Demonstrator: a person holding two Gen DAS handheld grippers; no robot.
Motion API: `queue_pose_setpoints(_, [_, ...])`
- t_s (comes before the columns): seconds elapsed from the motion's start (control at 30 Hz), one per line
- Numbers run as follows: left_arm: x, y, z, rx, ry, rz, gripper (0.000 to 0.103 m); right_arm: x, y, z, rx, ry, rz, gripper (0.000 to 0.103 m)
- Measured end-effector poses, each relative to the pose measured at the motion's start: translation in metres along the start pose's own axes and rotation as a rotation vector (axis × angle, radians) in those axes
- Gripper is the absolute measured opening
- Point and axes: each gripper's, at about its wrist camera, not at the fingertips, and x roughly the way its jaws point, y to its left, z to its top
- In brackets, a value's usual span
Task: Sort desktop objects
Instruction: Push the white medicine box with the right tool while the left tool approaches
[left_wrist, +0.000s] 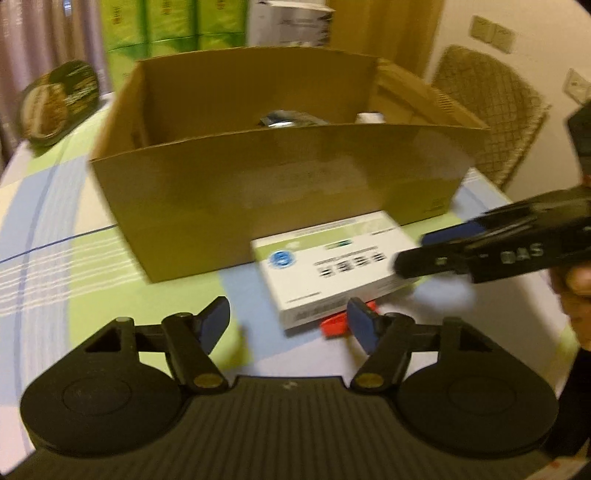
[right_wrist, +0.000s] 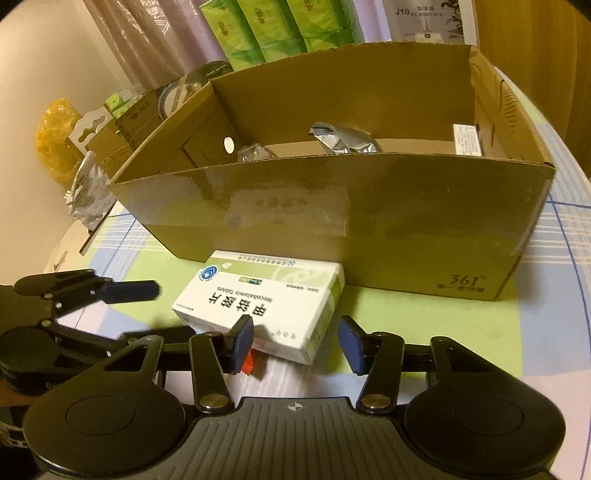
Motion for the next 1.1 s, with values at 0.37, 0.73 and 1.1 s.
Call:
queue_pose_setpoints(0.37, [0.003,-0.013,0.0,0.074,-0.021,-0.096,0.066,0.002,-0.001,0.0,0.003,0.021,0.014,0.041])
queue_pose_setpoints(0.73, [-0.011,-0.069,-0.014,0.157,-0.021,-0.178,0.066,-0.054,-0.016,-0.045,0.06,0.049,-0.056,0.041])
queue_pose_setpoints(1.1, [-0.019,-0.068,-0.028,0.231,0.007,-0.073,0.079,-0.077,-0.01,-0.069,-0.286,0.06,-0.157,0.081])
